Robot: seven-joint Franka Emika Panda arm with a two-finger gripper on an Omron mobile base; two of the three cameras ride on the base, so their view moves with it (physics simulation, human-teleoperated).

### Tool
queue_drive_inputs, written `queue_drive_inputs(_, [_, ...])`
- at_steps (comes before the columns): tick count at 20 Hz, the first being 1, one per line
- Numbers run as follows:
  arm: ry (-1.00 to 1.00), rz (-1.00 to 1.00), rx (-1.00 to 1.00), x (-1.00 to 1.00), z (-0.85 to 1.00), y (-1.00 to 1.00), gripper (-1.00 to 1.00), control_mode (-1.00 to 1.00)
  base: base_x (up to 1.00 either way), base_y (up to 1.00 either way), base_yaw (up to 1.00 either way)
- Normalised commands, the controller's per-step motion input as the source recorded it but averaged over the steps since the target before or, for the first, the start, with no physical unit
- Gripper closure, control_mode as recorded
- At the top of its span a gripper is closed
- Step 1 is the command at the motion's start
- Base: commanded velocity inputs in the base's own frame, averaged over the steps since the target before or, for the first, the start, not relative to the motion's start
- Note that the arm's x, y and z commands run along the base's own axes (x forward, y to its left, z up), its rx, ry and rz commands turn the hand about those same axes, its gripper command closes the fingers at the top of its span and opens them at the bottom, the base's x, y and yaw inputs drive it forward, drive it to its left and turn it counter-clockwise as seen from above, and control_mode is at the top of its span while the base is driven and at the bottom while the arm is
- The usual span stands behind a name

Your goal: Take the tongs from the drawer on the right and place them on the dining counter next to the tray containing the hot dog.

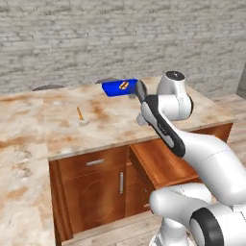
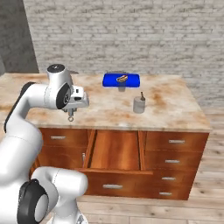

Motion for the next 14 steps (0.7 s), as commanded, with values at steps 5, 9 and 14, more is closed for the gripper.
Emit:
queue_drive_inputs(5, [0.0,0.0,0.0,0.0,0.0,0.0,1.0,1.0,0.0,-0.82,-0.11])
queue_drive_inputs(9, [0.0,0.0,0.0,0.0,0.0,0.0,1.0,1.0,0.04,-0.75,-0.04])
queue_drive_inputs(14, [0.0,0.0,0.0,0.0,0.0,0.0,1.0,1.0,0.26,-0.75,-0.01])
